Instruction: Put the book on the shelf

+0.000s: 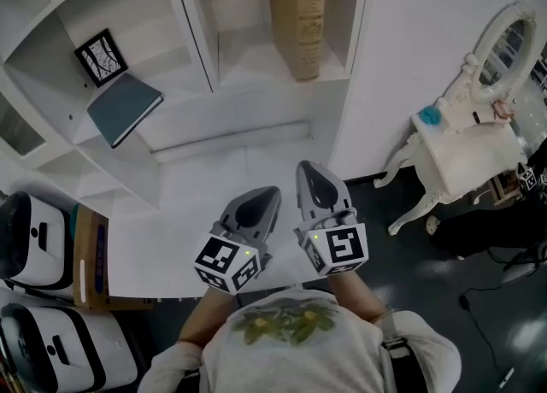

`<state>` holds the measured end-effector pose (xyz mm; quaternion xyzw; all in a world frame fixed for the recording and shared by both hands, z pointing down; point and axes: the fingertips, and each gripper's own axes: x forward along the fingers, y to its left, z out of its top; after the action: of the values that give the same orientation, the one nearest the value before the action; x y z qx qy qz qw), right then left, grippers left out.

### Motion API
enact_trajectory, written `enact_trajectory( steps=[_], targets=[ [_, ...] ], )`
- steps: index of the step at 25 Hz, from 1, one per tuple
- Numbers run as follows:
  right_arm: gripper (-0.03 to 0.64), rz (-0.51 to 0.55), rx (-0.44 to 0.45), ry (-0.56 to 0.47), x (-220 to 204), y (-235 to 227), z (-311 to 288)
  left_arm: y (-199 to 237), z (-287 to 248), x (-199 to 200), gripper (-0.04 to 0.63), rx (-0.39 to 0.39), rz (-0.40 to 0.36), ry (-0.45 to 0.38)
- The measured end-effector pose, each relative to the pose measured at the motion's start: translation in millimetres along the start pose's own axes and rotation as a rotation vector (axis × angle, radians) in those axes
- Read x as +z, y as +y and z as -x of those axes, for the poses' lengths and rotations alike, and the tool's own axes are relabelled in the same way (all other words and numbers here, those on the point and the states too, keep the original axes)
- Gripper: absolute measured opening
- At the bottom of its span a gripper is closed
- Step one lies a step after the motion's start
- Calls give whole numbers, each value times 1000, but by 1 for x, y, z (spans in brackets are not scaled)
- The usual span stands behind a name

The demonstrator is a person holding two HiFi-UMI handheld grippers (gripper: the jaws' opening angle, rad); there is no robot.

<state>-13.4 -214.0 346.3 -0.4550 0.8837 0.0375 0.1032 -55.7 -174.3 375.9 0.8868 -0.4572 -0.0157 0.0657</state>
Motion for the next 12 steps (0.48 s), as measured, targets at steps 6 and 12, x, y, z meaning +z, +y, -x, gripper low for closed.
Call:
enact_trajectory(
  steps=[6,12],
  targets=[
    [32,2,-14,25,0,9,15,-9,11,-1,28,-15,13,10],
    [32,7,-35,27,4,14,26,-18,19,-3,28,-37,18,10]
  ],
)
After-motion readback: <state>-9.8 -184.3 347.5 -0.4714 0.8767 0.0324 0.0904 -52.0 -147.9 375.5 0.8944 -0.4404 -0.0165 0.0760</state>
